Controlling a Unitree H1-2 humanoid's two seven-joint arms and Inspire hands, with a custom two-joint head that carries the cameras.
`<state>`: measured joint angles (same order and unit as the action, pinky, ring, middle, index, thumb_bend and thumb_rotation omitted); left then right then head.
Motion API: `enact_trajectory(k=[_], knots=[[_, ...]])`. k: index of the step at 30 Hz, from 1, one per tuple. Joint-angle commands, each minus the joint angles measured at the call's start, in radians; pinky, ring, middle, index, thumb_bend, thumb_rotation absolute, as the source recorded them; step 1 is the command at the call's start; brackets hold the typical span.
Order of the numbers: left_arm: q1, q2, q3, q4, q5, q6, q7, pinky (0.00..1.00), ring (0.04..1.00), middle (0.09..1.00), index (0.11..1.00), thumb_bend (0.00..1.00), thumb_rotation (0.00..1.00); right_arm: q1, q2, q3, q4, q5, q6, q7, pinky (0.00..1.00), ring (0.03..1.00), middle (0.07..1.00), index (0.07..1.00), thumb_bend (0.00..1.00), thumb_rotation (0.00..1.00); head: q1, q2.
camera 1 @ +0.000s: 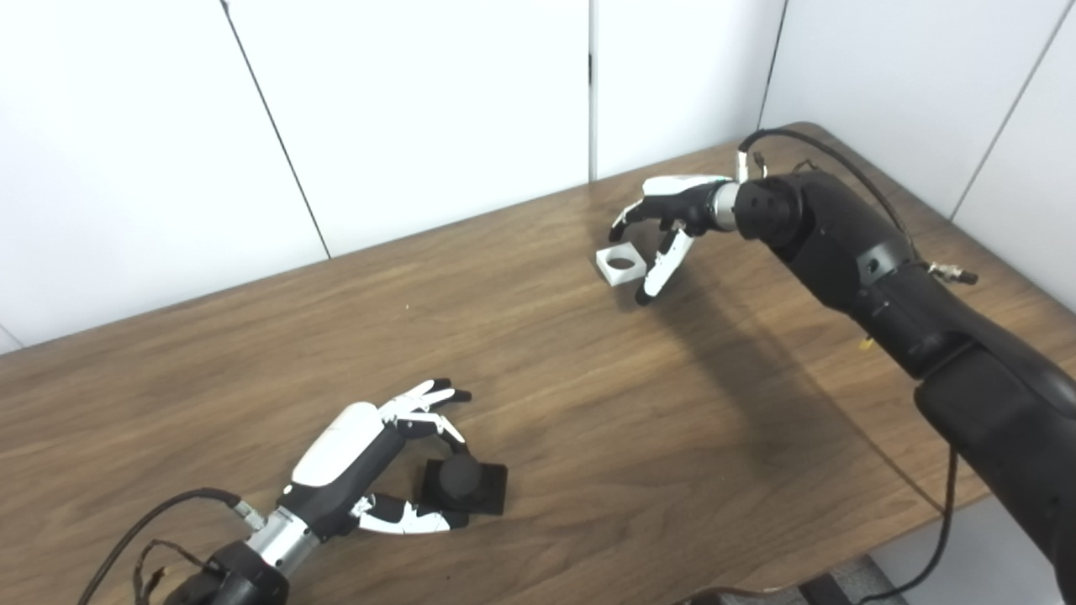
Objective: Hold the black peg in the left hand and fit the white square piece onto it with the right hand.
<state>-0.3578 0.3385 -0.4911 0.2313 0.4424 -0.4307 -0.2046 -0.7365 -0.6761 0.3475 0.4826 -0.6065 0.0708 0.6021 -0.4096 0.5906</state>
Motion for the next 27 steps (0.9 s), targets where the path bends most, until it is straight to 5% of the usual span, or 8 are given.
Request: enact_trajectory(k=[1, 27], knots=[[0.036, 0.047, -0.016, 0.025, 0.076, 0.048, -0.056, 0.92, 0.966, 0.898, 0.492, 0.52, 0.07, -0.033, -0.006, -0.004, 0.007, -0.007, -0.011, -0.038, 0.86, 0.953, 0.949, 0.849, 0.86, 0.35, 0.001, 0.002], [0.051, 0.059, -0.017, -0.019, 0.076, 0.079, -0.067, 0.92, 0.965, 0.901, 0.492, 0.52, 0.07, -0.032, 0.067, 0.051, 0.172, -0.052, -0.109, -0.252, 0.86, 0.947, 0.926, 0.763, 0.78, 0.40, 0.029, 0.019]])
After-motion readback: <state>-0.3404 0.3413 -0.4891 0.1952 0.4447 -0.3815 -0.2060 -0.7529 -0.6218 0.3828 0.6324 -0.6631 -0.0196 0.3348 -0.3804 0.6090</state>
